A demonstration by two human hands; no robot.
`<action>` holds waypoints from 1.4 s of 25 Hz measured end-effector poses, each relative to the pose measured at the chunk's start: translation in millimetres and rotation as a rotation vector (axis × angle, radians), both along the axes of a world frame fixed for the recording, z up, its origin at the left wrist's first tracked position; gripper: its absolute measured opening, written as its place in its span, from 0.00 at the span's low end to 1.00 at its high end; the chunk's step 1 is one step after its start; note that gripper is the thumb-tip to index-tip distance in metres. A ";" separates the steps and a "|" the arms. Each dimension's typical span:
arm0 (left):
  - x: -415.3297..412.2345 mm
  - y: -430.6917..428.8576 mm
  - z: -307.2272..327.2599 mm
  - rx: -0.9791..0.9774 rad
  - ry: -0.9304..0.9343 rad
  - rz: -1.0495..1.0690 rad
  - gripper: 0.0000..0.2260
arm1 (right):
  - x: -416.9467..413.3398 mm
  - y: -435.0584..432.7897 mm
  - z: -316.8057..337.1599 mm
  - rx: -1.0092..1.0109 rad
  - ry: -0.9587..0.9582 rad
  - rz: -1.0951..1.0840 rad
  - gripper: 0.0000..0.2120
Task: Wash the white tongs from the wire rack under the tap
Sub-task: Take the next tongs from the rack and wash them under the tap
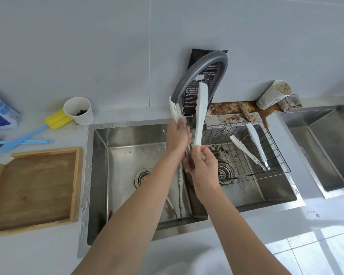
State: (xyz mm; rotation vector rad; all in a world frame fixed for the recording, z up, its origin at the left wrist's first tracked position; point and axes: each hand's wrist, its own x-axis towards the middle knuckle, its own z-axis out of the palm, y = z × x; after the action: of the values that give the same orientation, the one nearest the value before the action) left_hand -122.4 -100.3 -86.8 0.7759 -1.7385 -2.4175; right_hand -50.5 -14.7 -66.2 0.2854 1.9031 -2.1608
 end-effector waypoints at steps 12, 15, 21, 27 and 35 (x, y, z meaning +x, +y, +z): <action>-5.3 0.2 -0.8 0.012 -0.034 0.082 0.08 | -4.3 -0.6 4.3 0.030 -0.003 0.013 0.10; -17.3 -15.6 4.1 0.064 -0.103 0.129 0.08 | 6.8 4.2 2.0 0.053 0.003 0.077 0.11; -37.6 -23.6 14.9 0.020 -0.054 0.216 0.08 | 1.7 4.3 3.5 0.037 -0.006 0.035 0.12; -33.6 -15.6 16.8 0.196 0.011 0.180 0.06 | -11.6 12.3 5.7 -0.007 -0.132 -0.054 0.16; -24.2 -23.4 22.9 0.449 0.113 0.093 0.12 | -20.5 22.4 2.2 0.085 -0.253 0.024 0.18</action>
State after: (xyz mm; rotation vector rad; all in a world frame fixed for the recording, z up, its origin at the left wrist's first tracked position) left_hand -146.6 -123.7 -63.9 0.7161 -1.1028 -2.7575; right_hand -71.0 7.7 -64.1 0.5224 1.8462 -1.9271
